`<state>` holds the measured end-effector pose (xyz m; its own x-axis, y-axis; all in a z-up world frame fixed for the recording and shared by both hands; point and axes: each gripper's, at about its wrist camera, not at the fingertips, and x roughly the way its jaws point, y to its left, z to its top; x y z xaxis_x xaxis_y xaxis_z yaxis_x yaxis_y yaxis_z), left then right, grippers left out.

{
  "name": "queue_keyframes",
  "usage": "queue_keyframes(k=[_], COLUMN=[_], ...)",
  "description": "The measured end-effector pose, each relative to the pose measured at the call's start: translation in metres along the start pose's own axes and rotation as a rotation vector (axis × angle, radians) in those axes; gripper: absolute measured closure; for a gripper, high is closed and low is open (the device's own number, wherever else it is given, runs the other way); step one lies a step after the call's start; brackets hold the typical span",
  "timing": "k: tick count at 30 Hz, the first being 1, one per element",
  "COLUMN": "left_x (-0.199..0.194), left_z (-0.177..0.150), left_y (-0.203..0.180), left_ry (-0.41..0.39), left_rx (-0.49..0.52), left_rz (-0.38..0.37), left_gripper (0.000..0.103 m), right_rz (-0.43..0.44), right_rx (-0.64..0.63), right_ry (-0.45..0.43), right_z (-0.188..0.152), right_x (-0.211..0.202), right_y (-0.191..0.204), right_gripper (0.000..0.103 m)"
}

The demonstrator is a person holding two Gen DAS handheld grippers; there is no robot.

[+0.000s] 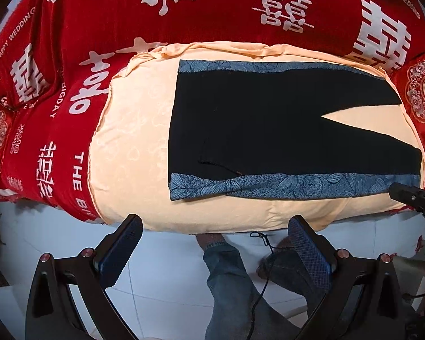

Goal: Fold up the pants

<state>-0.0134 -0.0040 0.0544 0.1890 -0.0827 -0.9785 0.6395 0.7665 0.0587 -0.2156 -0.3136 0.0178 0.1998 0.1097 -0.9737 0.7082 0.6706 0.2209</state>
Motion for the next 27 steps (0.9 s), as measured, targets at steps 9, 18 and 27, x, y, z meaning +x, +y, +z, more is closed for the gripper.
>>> queue_keyframes(k=[9,18,27], left_x=[0.001,0.000,0.001], left_z=[0.003,0.004,0.005], left_y=[0.003,-0.003,-0.004], left_ry=[-0.004,-0.012,-0.007], left_rx=[-0.001,0.022,0.025], left_rz=[0.001,0.004,0.002], left_gripper=[0.000,0.000,0.000], right_rz=[-0.036,-0.079,-0.089], right_rx=[-0.031,-0.056,-0.050], right_ry=[-0.004,-0.013,-0.003], right_z=[-0.001,0.002,0.001], right_x=[-0.001,-0.005,-0.004], right_y=[0.007,0.014,0.014], right_gripper=[0.000,0.000,0.000])
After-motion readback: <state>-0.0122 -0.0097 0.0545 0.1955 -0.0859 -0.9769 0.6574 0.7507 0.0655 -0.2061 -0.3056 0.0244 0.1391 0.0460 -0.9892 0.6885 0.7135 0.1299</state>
